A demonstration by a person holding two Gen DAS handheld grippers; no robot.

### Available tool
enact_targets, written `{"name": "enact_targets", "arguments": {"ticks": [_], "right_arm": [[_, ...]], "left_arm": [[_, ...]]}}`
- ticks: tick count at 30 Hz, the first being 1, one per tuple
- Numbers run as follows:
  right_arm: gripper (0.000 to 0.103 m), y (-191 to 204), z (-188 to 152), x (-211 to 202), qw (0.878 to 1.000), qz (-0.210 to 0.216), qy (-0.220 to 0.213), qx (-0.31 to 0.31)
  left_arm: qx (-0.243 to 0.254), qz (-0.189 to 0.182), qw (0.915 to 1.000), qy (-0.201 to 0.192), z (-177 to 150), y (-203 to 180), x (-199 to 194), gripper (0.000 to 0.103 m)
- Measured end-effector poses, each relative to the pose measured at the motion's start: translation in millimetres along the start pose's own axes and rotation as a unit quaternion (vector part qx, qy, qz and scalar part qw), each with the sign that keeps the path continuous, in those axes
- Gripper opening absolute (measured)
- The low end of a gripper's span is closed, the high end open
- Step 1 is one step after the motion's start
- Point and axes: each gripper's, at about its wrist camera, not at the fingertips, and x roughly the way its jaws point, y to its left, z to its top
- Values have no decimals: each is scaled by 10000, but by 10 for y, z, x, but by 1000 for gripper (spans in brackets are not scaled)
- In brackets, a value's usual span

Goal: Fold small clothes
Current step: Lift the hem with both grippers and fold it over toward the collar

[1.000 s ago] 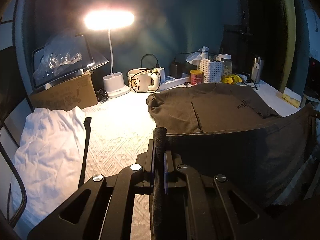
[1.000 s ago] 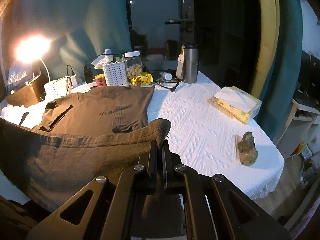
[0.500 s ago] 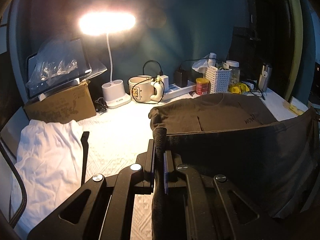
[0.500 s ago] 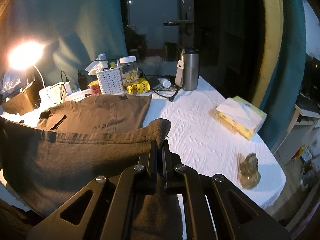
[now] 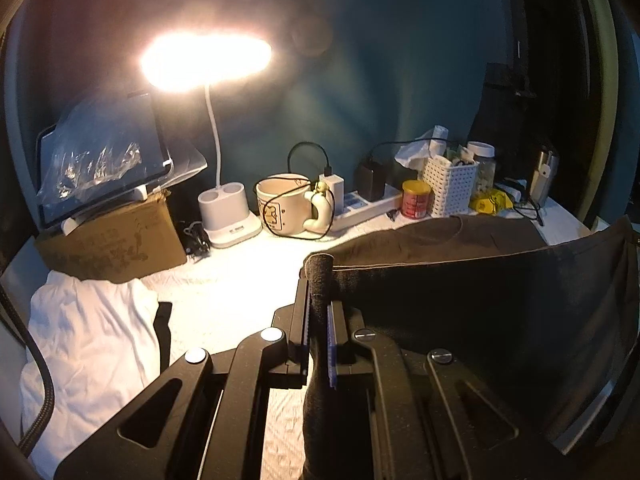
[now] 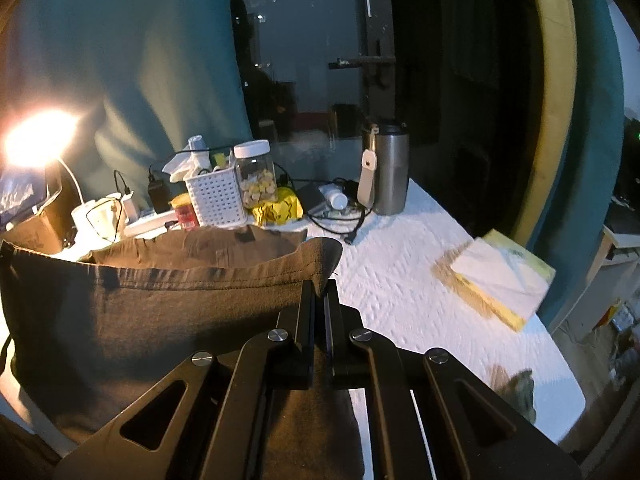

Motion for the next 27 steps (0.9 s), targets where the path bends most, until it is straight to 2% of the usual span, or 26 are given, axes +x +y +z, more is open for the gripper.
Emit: {"name": "enact_targets", "arguments": {"ticks": [11,27], "right_arm": [[5,106,350,398,9996,109,-85,-247],[5,237,677,921,9992,195,-141,-327]], "left_arm": [[180,132,9996,-146,214,21,242,5],[354,252,9988,-246,466,147,676,5]]}}
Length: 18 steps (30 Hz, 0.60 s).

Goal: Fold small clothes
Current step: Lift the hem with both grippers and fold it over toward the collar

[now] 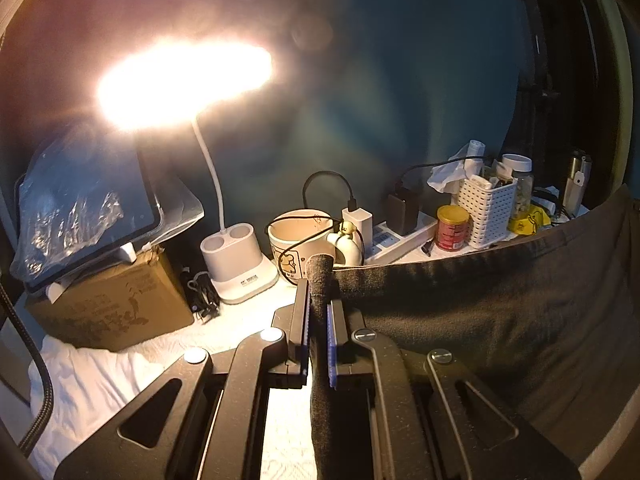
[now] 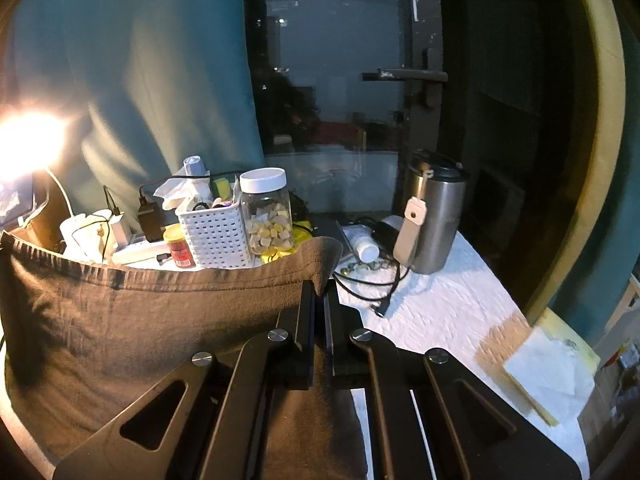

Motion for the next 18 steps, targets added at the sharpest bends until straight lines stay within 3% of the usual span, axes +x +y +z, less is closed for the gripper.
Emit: {"name": "enact_targets", "arguments": {"ticks": [18], "right_arm": [[5,109,342,691,9994,138,40,-309]], "left_arm": [[26,116,9999,-69,174,68,509,5]]}}
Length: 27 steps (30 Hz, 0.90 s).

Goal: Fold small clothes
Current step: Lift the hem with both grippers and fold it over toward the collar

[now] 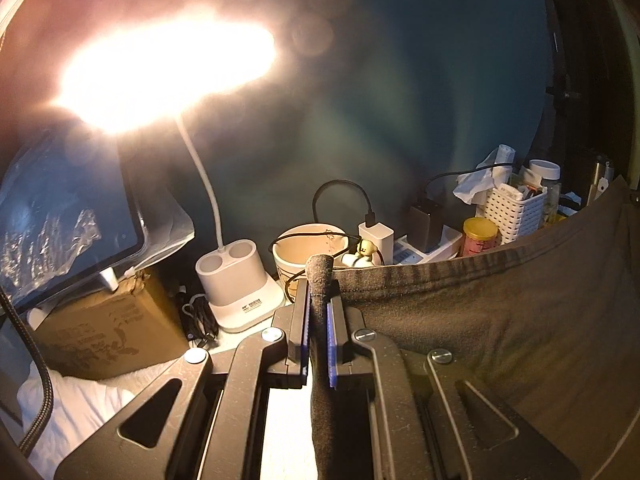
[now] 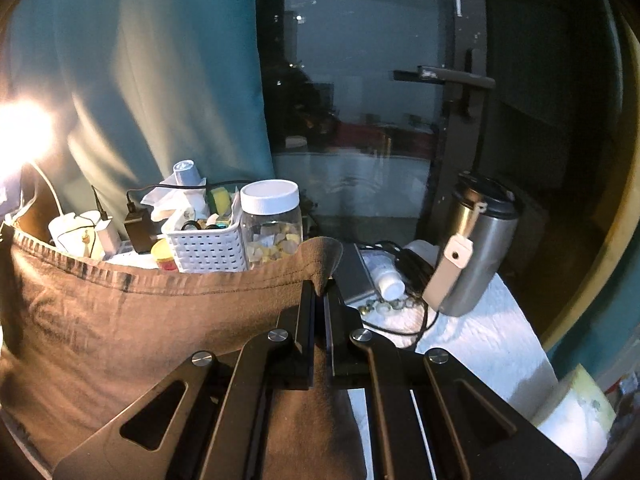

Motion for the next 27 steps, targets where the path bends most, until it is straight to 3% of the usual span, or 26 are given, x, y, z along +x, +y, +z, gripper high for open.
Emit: {"name": "enact_targets", "arguments": {"ticks": [11,27], "right_arm": [[5,-37,9,428,9998,-37,158,-122],[5,-27,-315,1040,9969,-87,773,-121]], "left_arm": [[-138,102,9998,91,-13,32,372,5],[-65,222,9959,871,-243,-14,885,5]]}}
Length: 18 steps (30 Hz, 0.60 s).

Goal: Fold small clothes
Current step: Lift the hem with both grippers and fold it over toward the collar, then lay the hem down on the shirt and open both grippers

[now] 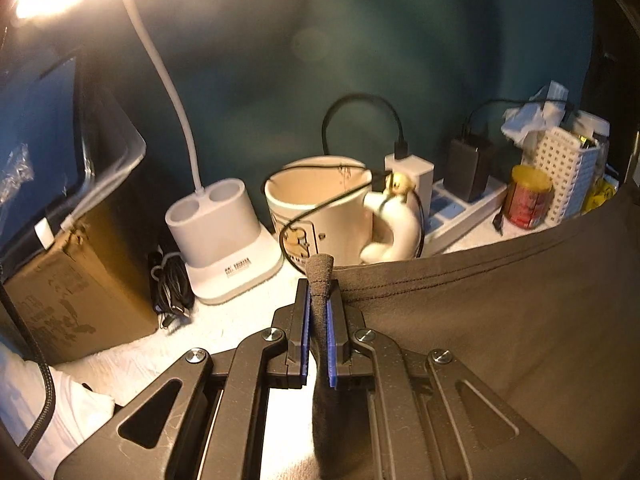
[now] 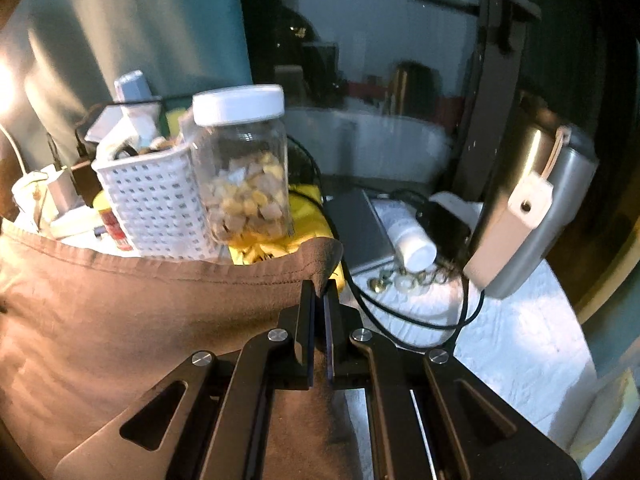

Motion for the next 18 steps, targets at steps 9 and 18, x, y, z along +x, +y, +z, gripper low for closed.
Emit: {"name": "enact_targets", "arguments": {"ticks": [9,18], "right_arm": [[5,-252,-68,177,9970,-584,335,389],[5,-306,-89,151,9959,-599,477,480]], "left_arm": [[10,71,9993,366,-122,-3,234,6],[-179,168,9973,690,-138,121,280,11]]}}
